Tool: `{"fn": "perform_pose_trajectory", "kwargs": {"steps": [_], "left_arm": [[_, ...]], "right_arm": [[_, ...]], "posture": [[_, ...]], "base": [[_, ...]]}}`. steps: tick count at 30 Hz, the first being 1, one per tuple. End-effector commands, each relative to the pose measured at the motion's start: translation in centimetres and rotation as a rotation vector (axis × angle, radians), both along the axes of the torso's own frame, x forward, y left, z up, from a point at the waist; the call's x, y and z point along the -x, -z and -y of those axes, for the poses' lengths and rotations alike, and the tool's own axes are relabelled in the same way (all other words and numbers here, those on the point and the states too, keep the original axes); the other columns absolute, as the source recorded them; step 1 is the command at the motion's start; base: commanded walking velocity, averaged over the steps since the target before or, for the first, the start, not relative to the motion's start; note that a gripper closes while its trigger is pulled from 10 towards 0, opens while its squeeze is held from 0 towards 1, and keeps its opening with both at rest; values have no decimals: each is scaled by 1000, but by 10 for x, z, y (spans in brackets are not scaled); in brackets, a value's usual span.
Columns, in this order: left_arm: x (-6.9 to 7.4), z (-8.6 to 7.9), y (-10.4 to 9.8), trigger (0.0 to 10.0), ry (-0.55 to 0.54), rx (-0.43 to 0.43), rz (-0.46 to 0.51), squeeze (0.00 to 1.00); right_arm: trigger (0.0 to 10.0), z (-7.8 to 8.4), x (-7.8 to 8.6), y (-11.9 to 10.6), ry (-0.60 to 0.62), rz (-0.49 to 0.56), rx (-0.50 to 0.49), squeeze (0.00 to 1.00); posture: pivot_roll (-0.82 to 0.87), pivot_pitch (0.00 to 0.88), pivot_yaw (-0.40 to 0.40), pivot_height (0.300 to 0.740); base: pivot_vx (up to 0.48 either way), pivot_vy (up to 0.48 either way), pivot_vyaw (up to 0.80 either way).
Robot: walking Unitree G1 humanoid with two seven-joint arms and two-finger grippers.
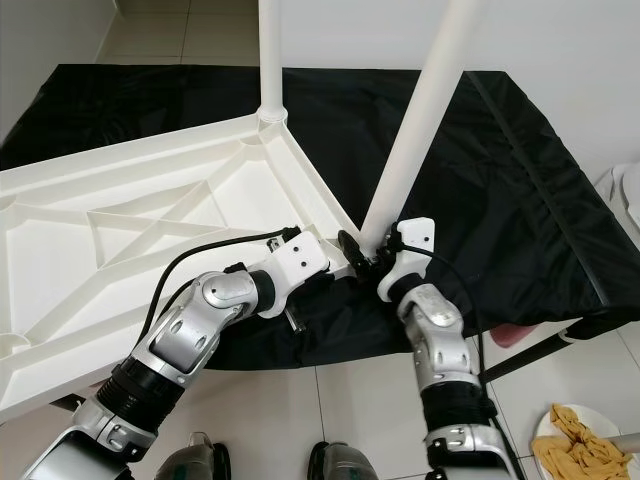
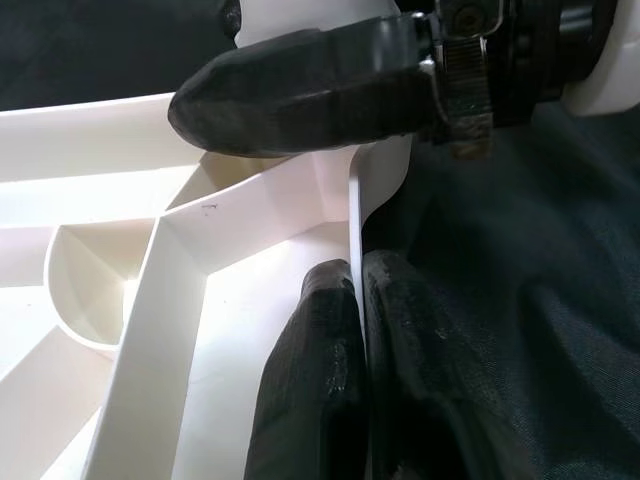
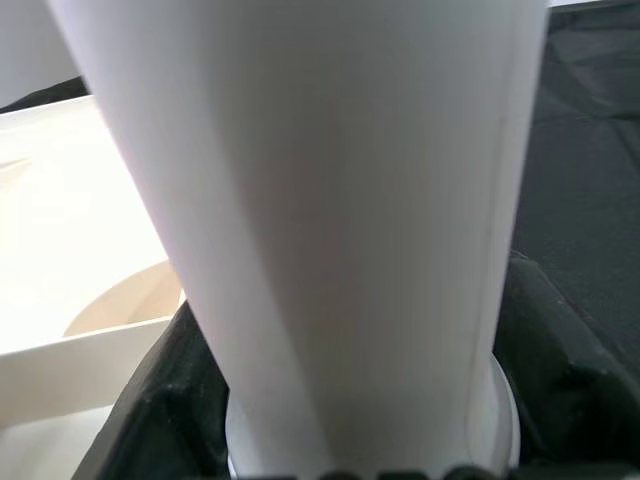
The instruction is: Building children table
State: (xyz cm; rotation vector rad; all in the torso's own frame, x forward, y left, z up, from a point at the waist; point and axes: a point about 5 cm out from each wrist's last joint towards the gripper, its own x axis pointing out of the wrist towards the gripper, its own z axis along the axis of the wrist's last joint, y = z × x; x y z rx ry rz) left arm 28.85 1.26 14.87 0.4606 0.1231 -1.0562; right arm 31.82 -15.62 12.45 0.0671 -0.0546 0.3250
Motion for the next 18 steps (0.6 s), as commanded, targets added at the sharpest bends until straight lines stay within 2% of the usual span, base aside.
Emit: {"fn": "perform_pose_trajectory", "kwargs": {"steps": [1, 4, 11, 16, 17, 18], "left_arm": [[10, 14, -7, 10000, 89, 55, 1, 0], [10, 14, -7, 10000, 89, 55, 2, 0], [10, 15, -7, 10000, 92, 57, 3, 0], [10, 16, -7, 10000, 94, 59, 3, 0], [10, 17, -7, 10000, 96, 60, 3, 0], [10, 17, -7, 10000, 97, 61, 4, 0]], "right_arm": [[0, 0, 2, 16, 123, -101, -39, 0], [0, -3, 2, 16, 151, -100, -36, 0], [0, -7, 4, 17, 344, -131, 20, 0], [0, -7, 4, 16, 378, -141, 26, 0], [8941, -7, 3, 16, 376, -144, 29, 0], [10000, -5, 3, 15, 380, -138, 47, 0]], "posture": [[46, 92, -55, 740], [46, 93, -54, 740], [42, 93, -54, 740], [31, 92, -53, 740], [31, 92, -54, 740], [30, 92, -54, 740]], "base": [[0, 0, 0], [0, 0, 0], [0, 0, 0], [0, 0, 0], [0, 0, 0], [0, 0, 0]]}}
